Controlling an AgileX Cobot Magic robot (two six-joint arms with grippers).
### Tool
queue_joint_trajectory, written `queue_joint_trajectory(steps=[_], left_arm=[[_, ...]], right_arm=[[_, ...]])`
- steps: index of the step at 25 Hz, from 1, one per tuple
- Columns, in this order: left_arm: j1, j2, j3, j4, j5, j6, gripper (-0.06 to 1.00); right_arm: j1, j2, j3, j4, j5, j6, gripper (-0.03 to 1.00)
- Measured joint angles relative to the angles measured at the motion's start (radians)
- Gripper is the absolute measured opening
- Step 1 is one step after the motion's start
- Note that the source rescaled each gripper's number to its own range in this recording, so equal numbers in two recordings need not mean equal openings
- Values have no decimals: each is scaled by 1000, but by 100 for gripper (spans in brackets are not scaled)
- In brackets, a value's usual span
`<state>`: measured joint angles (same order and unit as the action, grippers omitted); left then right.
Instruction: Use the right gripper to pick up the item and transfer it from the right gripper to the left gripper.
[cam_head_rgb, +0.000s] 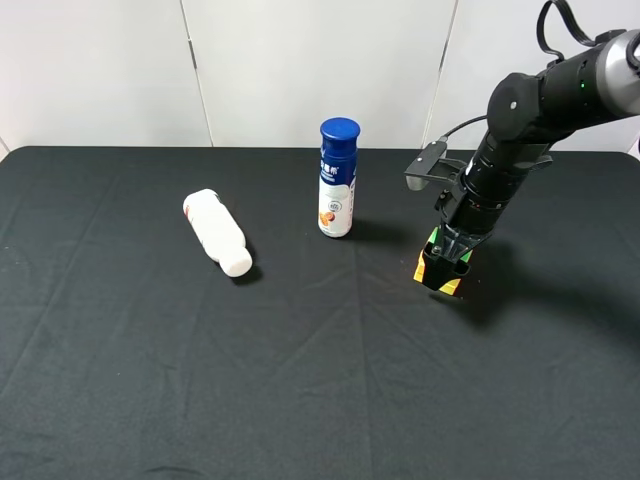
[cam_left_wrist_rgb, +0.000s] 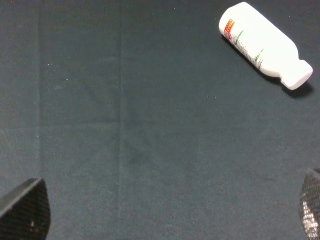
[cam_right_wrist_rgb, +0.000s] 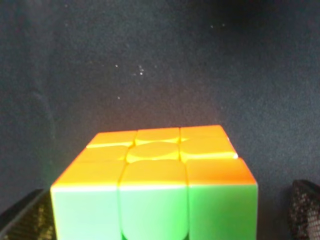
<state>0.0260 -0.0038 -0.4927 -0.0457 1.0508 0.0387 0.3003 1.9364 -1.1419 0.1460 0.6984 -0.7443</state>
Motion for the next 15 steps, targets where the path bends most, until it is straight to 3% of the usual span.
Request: queue_joint_trajectory(steps=[2, 4, 6, 7, 8, 15], left_arm=[[0, 0, 0, 0, 0, 0, 100], [0, 0, 0, 0, 0, 0, 100], [0, 0, 0, 0, 0, 0, 100], [0, 0, 0, 0, 0, 0, 100], [0, 0, 0, 0, 0, 0, 100], [0, 0, 0, 0, 0, 0, 100]], right_arm=[[0, 0, 0, 0, -1, 0, 89], [0, 0, 0, 0, -1, 0, 68], [0, 0, 0, 0, -1, 0, 35], [0, 0, 0, 1, -1, 0, 9], [0, 0, 0, 1, -2, 0, 0], [0, 0, -2, -3, -11, 0, 0]])
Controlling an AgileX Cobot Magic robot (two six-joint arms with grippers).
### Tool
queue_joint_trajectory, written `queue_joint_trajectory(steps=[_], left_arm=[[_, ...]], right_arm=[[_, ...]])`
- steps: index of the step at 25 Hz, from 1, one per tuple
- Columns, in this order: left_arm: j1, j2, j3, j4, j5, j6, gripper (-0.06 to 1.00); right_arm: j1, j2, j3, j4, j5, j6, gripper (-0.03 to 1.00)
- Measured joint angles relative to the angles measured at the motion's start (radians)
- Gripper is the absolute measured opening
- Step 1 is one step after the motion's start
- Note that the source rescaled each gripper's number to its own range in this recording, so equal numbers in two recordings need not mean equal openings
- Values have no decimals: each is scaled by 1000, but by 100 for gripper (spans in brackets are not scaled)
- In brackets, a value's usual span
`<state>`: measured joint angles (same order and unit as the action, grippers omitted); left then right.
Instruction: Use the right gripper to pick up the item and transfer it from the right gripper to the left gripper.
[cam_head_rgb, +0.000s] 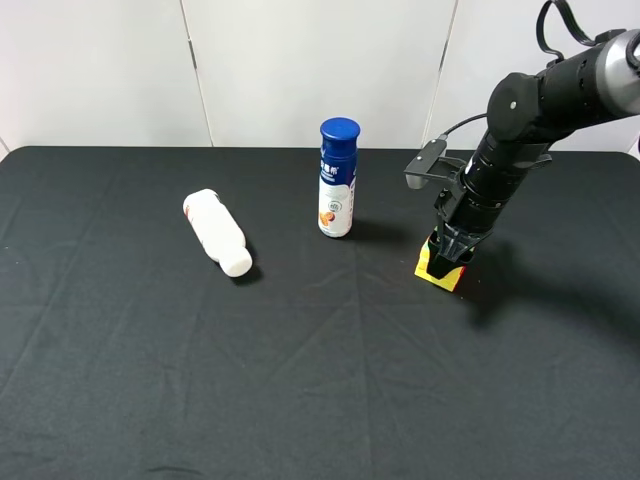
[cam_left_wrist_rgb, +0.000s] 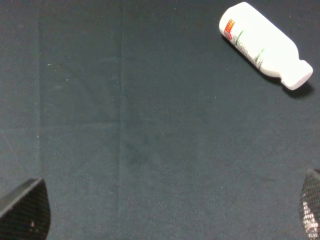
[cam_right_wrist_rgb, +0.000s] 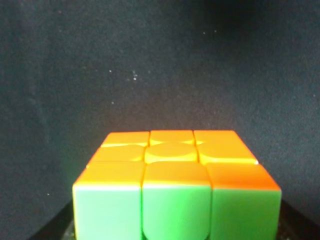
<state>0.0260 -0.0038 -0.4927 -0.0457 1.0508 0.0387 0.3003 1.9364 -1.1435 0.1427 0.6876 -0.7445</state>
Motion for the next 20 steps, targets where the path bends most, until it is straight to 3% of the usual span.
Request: queue_joint_trajectory(steps=[6, 20], left_arm=[[0, 0, 0, 0, 0, 0, 100], [0, 0, 0, 0, 0, 0, 100]], right_arm=[[0, -43, 0, 18, 46, 4, 0], [0, -301, -1, 236, 306, 79, 0]])
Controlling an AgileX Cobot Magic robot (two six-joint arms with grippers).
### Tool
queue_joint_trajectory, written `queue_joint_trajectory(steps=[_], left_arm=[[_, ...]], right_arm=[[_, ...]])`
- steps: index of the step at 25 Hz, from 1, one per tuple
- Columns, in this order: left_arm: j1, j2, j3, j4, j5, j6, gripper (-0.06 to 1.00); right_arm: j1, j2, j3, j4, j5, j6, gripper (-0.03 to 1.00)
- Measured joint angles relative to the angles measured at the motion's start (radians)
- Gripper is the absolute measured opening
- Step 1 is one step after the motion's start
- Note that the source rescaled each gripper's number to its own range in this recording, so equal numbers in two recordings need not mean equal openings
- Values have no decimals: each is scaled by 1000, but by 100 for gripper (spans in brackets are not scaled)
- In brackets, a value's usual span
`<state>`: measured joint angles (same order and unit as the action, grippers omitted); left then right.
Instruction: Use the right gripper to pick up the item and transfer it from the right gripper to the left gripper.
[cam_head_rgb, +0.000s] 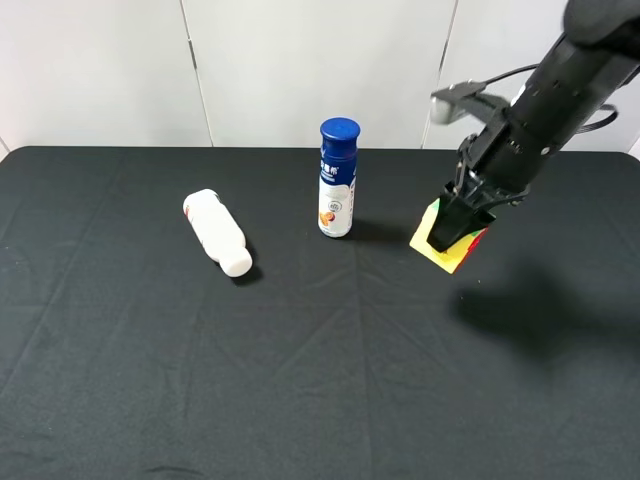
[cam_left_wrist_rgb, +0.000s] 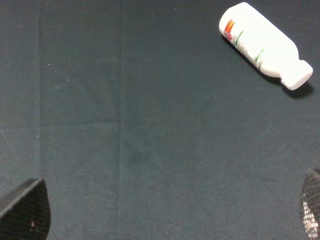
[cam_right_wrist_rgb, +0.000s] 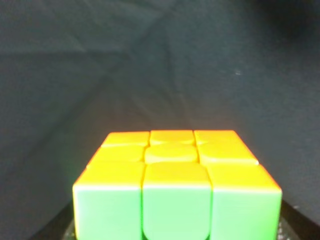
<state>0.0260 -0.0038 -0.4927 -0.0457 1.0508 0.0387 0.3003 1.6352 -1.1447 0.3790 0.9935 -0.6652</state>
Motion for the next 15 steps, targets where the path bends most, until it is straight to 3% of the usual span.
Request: queue_joint_trajectory(steps=[15], left_arm=[[0, 0, 0, 0, 0, 0, 100]], right_arm=[[0, -61, 0, 241, 68, 11, 0]])
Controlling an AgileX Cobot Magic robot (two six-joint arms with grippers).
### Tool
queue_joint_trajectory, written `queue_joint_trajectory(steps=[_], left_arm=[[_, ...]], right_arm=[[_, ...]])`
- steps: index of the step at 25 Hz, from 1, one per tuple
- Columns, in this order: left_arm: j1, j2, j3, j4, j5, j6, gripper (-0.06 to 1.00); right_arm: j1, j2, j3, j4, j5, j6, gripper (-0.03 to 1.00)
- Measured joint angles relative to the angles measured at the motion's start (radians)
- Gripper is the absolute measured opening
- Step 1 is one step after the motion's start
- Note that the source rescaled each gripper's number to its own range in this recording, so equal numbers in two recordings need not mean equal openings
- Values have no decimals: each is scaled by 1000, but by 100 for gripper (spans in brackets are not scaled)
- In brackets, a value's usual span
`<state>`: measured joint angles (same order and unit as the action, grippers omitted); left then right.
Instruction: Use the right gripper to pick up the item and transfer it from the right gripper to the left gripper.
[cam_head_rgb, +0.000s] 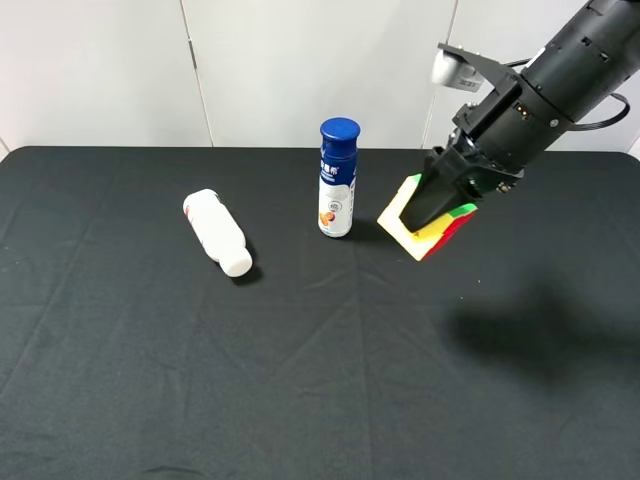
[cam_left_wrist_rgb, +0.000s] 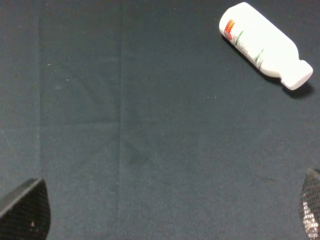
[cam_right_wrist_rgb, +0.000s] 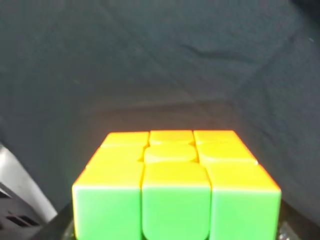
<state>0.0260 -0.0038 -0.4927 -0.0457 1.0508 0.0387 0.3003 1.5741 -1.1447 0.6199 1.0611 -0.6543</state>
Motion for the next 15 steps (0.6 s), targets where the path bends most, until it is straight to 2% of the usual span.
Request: queue_joint_trajectory(steps=[15], left_arm=[[0, 0, 0, 0, -3, 0, 100]], right_arm=[[0, 0, 0, 129, 10, -13, 0]])
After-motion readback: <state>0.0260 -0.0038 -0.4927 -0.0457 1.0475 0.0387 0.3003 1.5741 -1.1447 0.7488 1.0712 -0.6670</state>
